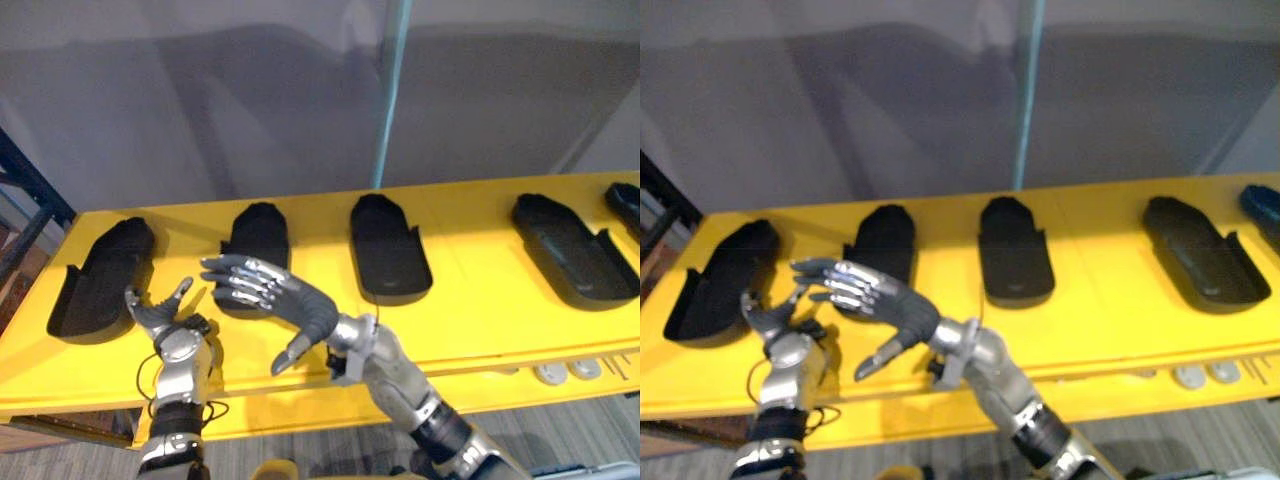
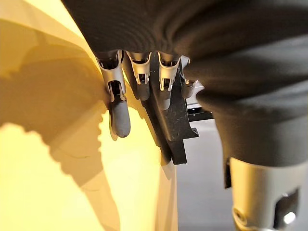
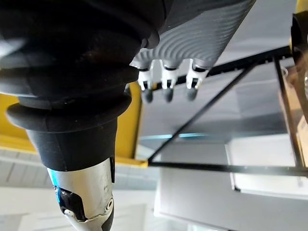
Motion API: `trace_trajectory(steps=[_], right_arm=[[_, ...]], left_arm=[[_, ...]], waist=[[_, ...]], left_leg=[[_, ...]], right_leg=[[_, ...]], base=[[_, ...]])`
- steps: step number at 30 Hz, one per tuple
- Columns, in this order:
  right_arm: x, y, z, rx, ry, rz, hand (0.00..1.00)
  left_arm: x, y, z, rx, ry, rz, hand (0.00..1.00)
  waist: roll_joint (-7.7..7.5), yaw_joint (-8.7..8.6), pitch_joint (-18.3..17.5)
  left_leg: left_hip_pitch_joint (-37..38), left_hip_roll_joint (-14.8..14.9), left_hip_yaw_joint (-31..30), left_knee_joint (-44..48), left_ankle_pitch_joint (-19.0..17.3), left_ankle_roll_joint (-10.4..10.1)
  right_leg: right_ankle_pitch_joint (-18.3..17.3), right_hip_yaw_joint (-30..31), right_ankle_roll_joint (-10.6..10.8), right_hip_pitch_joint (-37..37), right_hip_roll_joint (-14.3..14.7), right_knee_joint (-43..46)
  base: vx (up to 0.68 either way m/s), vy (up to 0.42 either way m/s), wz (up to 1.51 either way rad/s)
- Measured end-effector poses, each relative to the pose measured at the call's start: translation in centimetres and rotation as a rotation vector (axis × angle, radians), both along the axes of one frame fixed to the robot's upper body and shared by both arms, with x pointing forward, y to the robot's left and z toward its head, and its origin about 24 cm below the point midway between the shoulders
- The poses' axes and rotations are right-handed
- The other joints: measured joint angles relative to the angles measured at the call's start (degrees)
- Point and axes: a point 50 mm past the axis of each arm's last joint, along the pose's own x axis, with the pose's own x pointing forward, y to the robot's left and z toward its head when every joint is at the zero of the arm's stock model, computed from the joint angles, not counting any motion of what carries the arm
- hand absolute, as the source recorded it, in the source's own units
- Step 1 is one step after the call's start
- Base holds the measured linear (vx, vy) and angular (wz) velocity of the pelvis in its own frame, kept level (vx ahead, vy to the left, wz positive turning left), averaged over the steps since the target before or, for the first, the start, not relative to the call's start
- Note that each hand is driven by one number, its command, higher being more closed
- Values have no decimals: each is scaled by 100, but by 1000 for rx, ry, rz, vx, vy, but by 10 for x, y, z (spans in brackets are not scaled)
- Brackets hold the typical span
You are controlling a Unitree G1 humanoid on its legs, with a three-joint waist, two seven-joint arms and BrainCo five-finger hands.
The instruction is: Walk over and take plastic housings, then place them on the shelf
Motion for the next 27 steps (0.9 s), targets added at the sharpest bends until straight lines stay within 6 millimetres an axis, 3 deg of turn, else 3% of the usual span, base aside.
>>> trace_trajectory(steps=[14, 18, 21, 22, 24, 27], right_arm=[[-2, 4, -3, -28, 9, 13, 0], [-1, 2, 1, -36, -45, -58, 0], [13, -12, 15, 2, -115, -185, 0], [24, -24, 26, 28, -159, -278, 0], [34, -42, 38, 58, -210, -391, 0], [39, -82, 65, 119, -319, -587, 0]], left_arm=[[-1, 3, 1, 4, -6, 10, 0], [4, 2, 14, 24, -109, -41, 0], [9, -9, 79, 113, -436, -148, 0], [4, -19, 119, 188, -630, -217, 0], [-7, -30, 154, 258, -818, -283, 0], [-24, -44, 177, 318, -976, -368, 0]], waist=[[8, -4, 4], [8, -10, 4], [2, -10, 1], [11, -13, 1], [44, -26, -17], [86, -32, -44]], left_leg=[[6, 14, 58, 70, -59, 1], [6, 18, 71, 71, -69, -3], [6, 17, 76, 73, -73, -7], [8, 10, 78, 76, -73, -7], [14, 1, 94, 79, -72, -6], [56, -7, 135, 72, -72, -5]], right_leg=[[4, 64, 5, 2, 12, 2], [4, 75, 5, 0, 16, -2], [12, 84, 14, 1, 18, -6], [19, 90, 25, 1, 11, -6], [45, 100, 33, 2, 3, -8], [60, 137, 49, 10, -3, -30]], base=[[1, 3, -2], [0, 0, 0], [0, 0, 0], [0, 0, 0], [0, 0, 0], [8, 16, -4]])
